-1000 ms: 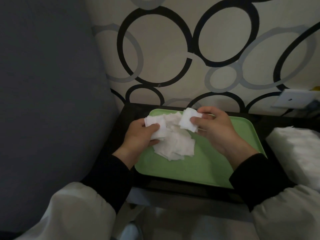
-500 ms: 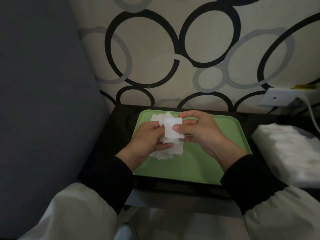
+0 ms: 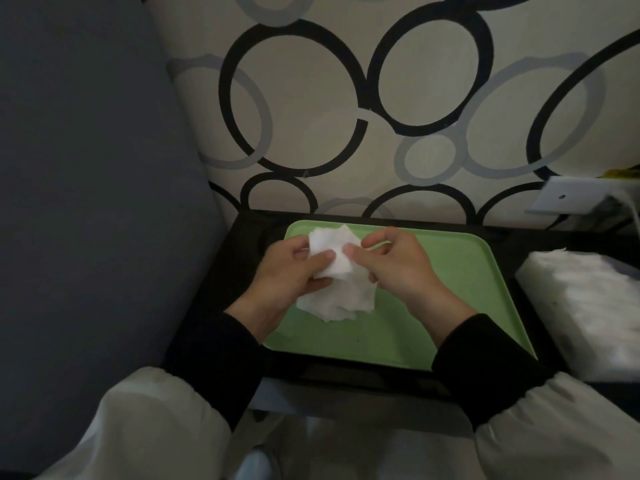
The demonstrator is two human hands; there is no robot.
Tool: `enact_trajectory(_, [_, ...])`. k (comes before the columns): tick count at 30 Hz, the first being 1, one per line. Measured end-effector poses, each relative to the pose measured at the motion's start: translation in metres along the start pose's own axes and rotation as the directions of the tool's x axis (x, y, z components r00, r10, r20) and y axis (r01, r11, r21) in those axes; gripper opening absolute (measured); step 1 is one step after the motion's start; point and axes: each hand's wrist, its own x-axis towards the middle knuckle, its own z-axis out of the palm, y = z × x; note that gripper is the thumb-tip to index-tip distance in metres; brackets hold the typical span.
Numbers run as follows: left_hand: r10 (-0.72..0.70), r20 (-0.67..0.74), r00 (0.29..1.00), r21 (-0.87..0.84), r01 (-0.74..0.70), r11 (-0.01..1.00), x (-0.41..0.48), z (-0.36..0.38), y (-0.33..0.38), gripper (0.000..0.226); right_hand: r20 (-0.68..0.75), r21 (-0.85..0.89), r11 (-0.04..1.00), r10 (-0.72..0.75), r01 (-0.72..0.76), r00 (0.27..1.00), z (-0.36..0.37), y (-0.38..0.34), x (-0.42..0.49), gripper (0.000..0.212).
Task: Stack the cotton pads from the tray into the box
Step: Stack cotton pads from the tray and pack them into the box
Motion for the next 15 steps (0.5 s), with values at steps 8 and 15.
enact_trajectory(8, [-0.052,-0.348,0.936,-0.104,0.017,0.994,0.008,-0.043,-0.002,0.014,0.159,-0.317,0.934,-0.12,0.166,0.98,0.02,0.011,0.001,0.004])
enact_trajectory(15, [0.012,-0.312,0.95,-0.008,-0.015,1.0,0.006,-0.044,-0.003,0.018,0.213,-0.619,0.76,-0.083,0.2,0.974,0.037,0.009,-0.004,0.024])
